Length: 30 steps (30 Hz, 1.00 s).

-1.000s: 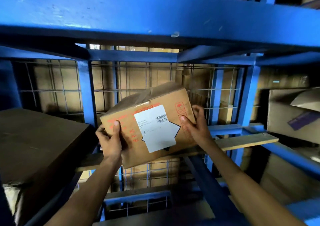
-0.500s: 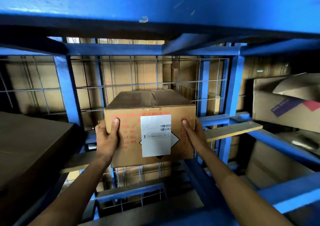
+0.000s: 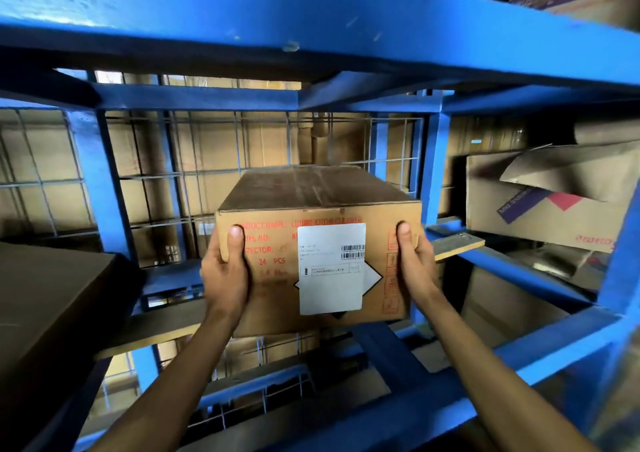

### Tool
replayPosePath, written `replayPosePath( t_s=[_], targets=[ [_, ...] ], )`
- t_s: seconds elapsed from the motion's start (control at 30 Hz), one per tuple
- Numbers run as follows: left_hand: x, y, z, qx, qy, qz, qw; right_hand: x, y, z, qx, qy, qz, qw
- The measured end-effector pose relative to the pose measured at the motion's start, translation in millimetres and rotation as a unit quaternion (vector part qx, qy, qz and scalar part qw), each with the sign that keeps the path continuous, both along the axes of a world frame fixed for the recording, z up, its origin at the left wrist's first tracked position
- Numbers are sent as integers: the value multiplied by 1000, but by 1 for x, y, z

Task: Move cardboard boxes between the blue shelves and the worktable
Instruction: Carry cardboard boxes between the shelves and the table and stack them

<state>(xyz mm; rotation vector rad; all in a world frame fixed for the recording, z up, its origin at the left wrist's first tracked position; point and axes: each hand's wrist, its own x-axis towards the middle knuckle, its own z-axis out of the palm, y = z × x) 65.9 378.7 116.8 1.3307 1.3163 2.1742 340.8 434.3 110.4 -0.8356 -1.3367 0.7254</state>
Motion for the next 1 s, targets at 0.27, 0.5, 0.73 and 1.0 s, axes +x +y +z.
replayPosePath(
  t_s=[0.27,0.5,0.73,1.0],
  targets=[
    [96,-30,3,-21,6,-81,996,99,-104,7,33,-13,-184,982],
    [188,-60,5,30,13,-230,973,171,-222,9,54,-10,-349,936],
    [292,-119,5,29,2,-355,934,228,-355,9,61,-16,-491,869],
    [391,-228,-1,-26,6,-510,860,259,-514,10,65,-45,-606,791]
  ],
)
